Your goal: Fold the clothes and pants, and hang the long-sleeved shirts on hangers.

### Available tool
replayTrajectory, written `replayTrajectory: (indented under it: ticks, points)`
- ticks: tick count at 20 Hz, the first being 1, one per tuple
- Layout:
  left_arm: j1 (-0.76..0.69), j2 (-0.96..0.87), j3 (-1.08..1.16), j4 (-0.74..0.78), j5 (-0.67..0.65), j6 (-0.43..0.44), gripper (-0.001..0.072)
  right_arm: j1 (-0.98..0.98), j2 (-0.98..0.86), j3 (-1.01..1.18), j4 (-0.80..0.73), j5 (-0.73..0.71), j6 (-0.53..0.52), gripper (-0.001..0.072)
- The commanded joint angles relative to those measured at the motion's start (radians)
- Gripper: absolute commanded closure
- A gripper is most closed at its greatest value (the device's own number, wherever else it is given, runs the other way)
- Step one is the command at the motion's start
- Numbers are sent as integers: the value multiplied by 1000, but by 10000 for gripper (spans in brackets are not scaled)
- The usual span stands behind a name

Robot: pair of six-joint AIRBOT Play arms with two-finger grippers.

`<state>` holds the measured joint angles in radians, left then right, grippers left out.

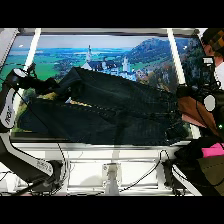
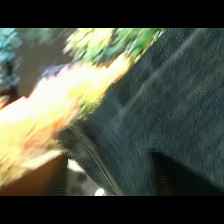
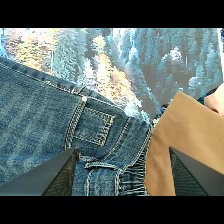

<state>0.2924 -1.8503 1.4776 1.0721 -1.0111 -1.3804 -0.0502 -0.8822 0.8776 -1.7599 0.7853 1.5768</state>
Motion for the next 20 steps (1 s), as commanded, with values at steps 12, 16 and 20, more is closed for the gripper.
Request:
replayTrajectory:
  ticks: [12, 16, 20]
  points:
    - [61, 255, 1, -78, 251, 113, 673, 0, 0, 0, 2, 0, 0, 101]
    - [100, 333, 1, -77, 267, 114, 672, 0, 0, 0, 2, 0, 0, 101]
    - [116, 391, 1, -59, 270, 158, 673, 0, 0, 0, 2, 0, 0, 101]
